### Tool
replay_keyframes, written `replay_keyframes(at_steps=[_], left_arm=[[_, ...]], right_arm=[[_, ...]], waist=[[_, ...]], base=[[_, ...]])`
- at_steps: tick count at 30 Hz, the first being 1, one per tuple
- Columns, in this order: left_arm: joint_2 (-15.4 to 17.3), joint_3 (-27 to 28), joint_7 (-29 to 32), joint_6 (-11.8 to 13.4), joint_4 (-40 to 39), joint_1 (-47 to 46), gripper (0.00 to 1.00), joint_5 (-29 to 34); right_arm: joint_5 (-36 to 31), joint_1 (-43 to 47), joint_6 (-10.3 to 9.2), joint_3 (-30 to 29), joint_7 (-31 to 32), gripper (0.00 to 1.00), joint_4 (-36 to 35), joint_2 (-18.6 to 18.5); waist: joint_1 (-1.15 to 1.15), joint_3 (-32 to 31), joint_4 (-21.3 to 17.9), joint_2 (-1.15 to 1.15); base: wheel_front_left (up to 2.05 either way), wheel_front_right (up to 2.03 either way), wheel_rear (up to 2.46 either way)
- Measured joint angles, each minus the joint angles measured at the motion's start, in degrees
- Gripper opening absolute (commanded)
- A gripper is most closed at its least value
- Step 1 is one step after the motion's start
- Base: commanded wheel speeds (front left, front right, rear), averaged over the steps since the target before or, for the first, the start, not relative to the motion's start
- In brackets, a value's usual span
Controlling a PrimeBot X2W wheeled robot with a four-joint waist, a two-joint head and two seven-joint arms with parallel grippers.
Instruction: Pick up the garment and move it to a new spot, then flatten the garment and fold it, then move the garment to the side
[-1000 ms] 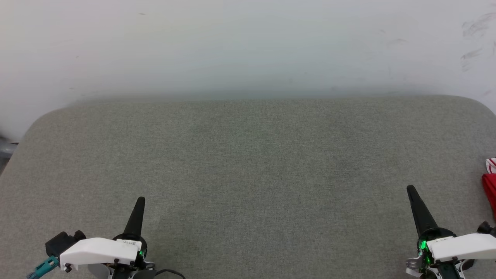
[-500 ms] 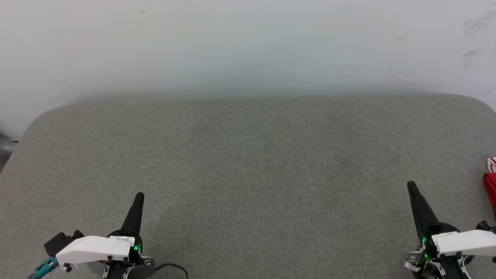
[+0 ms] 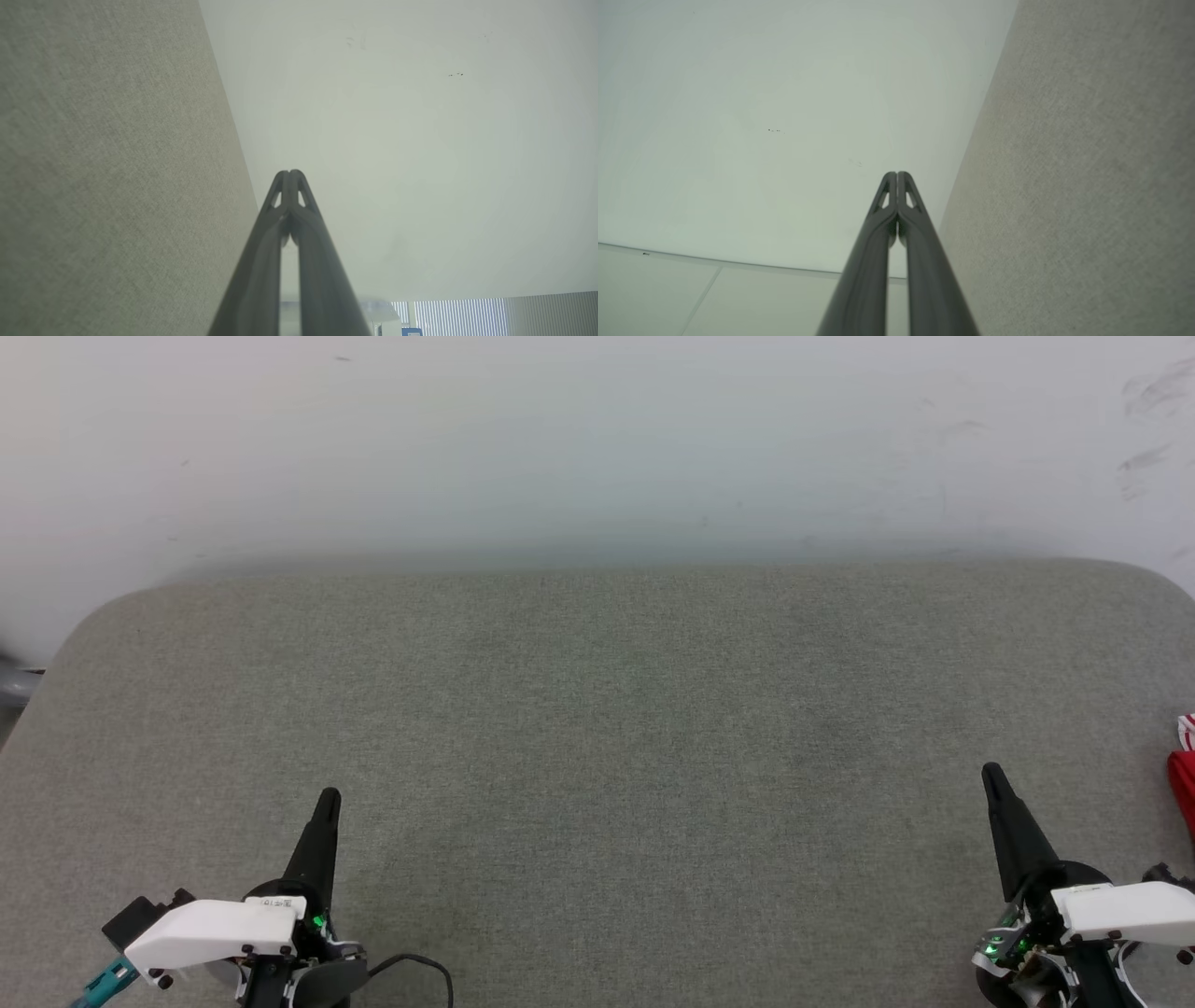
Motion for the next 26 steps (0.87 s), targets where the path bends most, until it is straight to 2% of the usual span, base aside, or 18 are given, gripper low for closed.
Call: replay_keyframes(at_steps=[16, 26], left_arm=[[-0.45, 1.01, 1.62, -0.56, 0.13, -0.92, 0.0, -5.84], [-0.47, 1.03, 1.63, -0.65, 0.15, -0.98, 0.0, -5.98]], right_arm=[[5.99, -1.26, 0.0, -0.2, 0.33, 0.0, 1.74, 0.02], [6.02, -1.41, 0.0, -0.3, 0.44, 0.0, 1.77, 0.05]], waist=[[0.0, 0.4, 0.11, 0.0], [0.0, 0.4, 0.11, 0.0]], base=[[0.0, 0.0, 0.0], [0.0, 0.0, 0.0]])
